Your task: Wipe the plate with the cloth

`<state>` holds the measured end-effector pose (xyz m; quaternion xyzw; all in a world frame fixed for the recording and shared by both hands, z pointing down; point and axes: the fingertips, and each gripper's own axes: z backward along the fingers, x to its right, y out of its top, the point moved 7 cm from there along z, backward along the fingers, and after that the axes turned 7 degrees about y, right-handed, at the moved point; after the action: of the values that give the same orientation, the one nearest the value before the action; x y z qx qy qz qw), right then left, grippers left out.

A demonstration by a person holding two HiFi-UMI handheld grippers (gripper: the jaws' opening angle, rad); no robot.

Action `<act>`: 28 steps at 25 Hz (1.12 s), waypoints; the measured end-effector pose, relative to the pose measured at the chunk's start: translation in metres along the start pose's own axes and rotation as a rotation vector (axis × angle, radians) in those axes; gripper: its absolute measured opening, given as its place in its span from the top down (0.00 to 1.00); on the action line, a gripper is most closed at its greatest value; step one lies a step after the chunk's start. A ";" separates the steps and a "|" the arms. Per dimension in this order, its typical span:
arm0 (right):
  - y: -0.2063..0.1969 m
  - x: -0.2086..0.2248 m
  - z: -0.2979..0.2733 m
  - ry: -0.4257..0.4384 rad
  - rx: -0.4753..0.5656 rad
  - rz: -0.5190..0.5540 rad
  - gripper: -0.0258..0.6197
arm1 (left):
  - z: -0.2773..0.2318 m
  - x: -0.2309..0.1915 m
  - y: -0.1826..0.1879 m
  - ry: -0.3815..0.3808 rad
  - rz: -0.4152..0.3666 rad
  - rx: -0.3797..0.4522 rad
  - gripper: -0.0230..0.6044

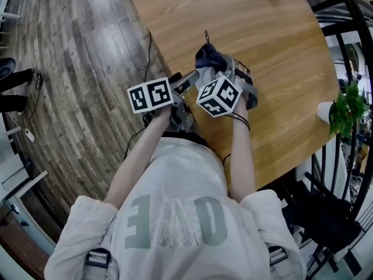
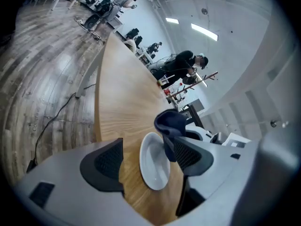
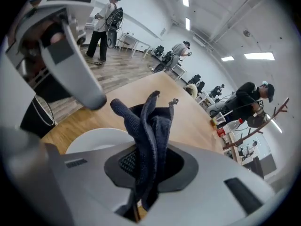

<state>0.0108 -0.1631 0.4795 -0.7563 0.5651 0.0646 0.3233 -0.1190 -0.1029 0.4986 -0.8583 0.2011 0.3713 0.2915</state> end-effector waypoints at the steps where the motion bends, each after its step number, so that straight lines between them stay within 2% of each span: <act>1: 0.001 -0.004 -0.006 0.015 -0.011 0.025 0.87 | 0.007 -0.005 0.005 0.007 0.014 0.025 0.45; 5: 0.002 -0.023 -0.017 0.059 -0.064 0.126 0.87 | 0.031 -0.023 0.026 0.030 0.045 0.103 0.45; 9: 0.007 -0.041 -0.009 0.105 -0.077 0.180 0.87 | 0.050 -0.032 0.042 0.035 0.053 0.167 0.45; 14: 0.004 -0.076 0.013 0.204 -0.093 0.290 0.87 | 0.061 -0.034 0.044 0.032 0.049 0.197 0.45; 19: -0.006 -0.112 0.036 0.294 -0.105 0.349 0.87 | 0.069 -0.029 0.042 0.019 0.021 0.214 0.45; 24: -0.011 -0.116 0.046 0.265 -0.077 0.301 0.87 | 0.077 -0.018 0.041 0.000 0.003 0.264 0.45; 26: -0.009 -0.110 0.052 0.220 -0.050 0.269 0.87 | 0.082 -0.009 0.043 -0.015 -0.018 0.280 0.45; 28: -0.001 -0.096 0.062 0.149 0.009 0.201 0.87 | 0.090 0.005 0.047 -0.036 -0.080 0.320 0.45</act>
<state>-0.0055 -0.0499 0.4755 -0.6972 0.6607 0.0377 0.2756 -0.1892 -0.0803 0.4284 -0.8013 0.2181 0.3381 0.4427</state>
